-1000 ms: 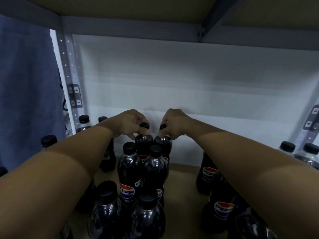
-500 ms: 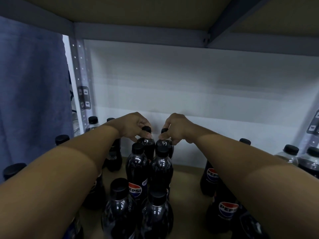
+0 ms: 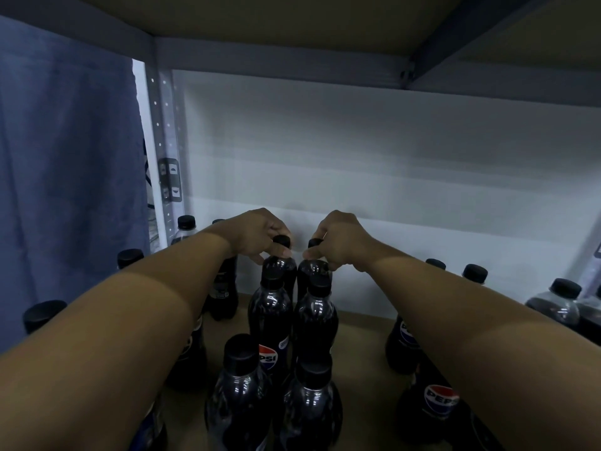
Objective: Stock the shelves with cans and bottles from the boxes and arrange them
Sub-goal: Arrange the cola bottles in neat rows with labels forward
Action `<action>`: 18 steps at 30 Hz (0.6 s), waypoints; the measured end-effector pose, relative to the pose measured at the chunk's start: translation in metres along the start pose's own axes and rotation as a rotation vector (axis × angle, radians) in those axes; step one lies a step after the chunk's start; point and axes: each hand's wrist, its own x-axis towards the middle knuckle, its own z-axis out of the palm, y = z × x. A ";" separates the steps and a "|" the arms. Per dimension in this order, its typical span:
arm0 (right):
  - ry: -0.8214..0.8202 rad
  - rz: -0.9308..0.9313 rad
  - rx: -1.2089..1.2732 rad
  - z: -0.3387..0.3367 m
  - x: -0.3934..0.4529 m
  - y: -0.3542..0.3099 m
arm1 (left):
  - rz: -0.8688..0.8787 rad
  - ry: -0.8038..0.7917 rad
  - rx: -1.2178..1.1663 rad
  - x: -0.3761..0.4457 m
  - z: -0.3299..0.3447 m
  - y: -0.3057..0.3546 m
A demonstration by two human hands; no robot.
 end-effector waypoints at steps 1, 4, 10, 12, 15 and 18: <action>-0.006 0.009 0.006 -0.001 -0.001 0.000 | 0.004 -0.009 0.006 -0.001 0.000 0.001; -0.009 0.036 0.052 -0.003 -0.005 0.000 | -0.008 -0.026 -0.007 -0.003 0.001 0.005; -0.012 0.043 0.118 -0.004 -0.013 0.002 | -0.004 -0.022 0.019 -0.003 0.001 0.003; -0.013 0.047 0.123 -0.005 -0.015 0.002 | 0.007 -0.014 0.060 -0.002 0.001 0.002; -0.021 0.057 0.138 -0.007 -0.017 0.002 | 0.017 0.005 0.089 -0.003 0.003 0.001; -0.028 0.016 0.052 -0.007 -0.016 -0.001 | 0.024 0.040 0.109 -0.007 0.005 0.001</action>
